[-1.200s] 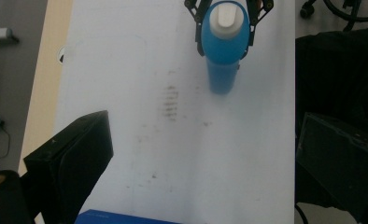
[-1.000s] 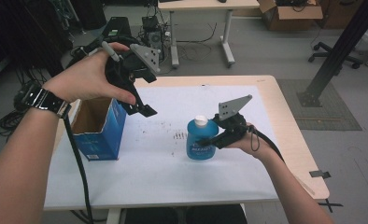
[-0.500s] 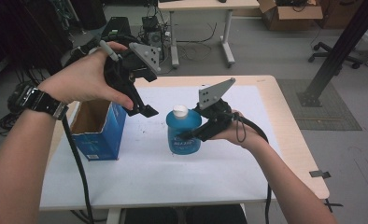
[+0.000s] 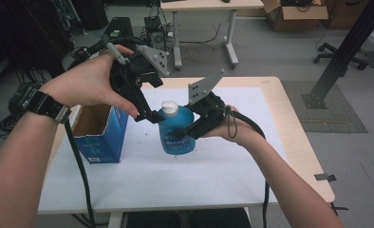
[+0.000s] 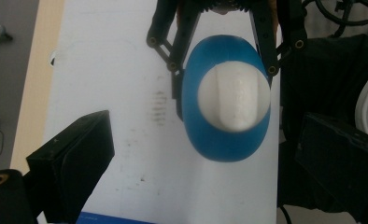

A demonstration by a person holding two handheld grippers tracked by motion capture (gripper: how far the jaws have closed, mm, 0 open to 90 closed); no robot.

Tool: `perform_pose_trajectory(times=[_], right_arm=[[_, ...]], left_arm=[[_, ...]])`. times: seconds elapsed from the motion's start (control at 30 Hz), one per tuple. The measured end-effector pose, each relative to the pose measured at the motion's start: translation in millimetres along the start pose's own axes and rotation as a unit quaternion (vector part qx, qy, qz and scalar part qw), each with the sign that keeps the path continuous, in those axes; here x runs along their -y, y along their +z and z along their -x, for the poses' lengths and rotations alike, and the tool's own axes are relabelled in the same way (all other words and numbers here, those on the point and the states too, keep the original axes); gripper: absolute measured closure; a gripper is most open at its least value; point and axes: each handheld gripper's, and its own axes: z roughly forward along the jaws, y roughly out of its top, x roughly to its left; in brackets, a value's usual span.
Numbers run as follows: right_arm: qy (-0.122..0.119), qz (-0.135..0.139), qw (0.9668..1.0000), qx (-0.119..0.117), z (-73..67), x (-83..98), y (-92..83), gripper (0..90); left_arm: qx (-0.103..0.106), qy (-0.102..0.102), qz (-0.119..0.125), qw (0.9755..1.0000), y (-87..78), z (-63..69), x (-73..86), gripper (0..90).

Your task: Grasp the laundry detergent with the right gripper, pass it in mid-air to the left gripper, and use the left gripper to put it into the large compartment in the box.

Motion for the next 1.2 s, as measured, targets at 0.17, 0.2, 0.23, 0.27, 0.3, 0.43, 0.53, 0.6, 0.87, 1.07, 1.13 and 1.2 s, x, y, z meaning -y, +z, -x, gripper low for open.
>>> perform_pose_trajectory(times=[0.17, 0.2, 0.23, 0.27, 0.3, 0.43, 0.53, 0.6, 0.87, 1.07, 1.13, 1.2], right_arm=[[-0.001, 0.0, 1.0, -0.001, -0.9, -2.0, 0.8, 42.0], [-0.002, 0.0, 1.0, -0.002, -1.1, -2.3, 0.6, 42.0], [-0.002, 0.001, 1.0, -0.003, -1.4, -2.7, 0.4, 42.0], [-0.002, 0.001, 1.0, -0.003, -1.4, -3.0, 0.2, 42.0], [-0.003, 0.001, 1.0, -0.002, -1.5, -3.2, -0.1, 42.0], [-0.004, -0.001, 1.0, -0.002, -2.5, -4.0, -0.5, 42.1], [-0.006, -0.003, 1.0, -0.001, -3.3, -4.4, -0.7, 42.0], [-0.007, -0.003, 1.0, 0.0, -3.7, -4.5, -0.6, 42.0], [-0.011, 0.002, 0.9999, 0.0, -4.9, -4.8, -4.0, 42.0], [-0.014, -0.001, 0.9999, 0.004, -5.4, -3.9, -4.2, 42.0], [-0.014, -0.002, 0.9999, 0.003, -5.4, -3.3, -4.1, 42.1], [-0.012, -0.002, 0.9999, 0.003, -5.7, -2.8, -4.1, 42.1]], left_arm=[[0.011, 0.016, -0.014, 0.9997, 10.2, 2.6, -4.6, 8.0], [0.012, 0.018, -0.017, 0.9996, 12.0, 3.6, -5.6, 8.8], [0.012, 0.021, -0.018, 0.9996, 13.7, 4.0, -6.6, 9.1], [0.013, 0.021, -0.019, 0.9995, 15.3, 4.2, -7.6, 8.8], [0.013, 0.02, -0.022, 0.9995, 16.9, 4.1, -8.5, 8.7], [0.016, 0.016, -0.032, 0.9992, 23.6, 4.8, -11.2, 8.6], [0.016, 0.02, -0.043, 0.9987, 28.7, 4.5, -12.9, 9.3], [0.018, 0.02, -0.048, 0.9985, 31.7, 4.4, -13.7, 9.9], [0.022, 0.029, -0.052, 0.998, 35.8, 4.8, -16.6, 17.1], [0.022, 0.029, -0.052, 0.998, 36.2, 4.9, -17.9, 20.8], [0.023, 0.027, -0.052, 0.998, 36.9, 5.3, -18.2, 21.5], [0.026, 0.027, -0.052, 0.9979, 37.0, 5.7, -18.6, 23.3]])
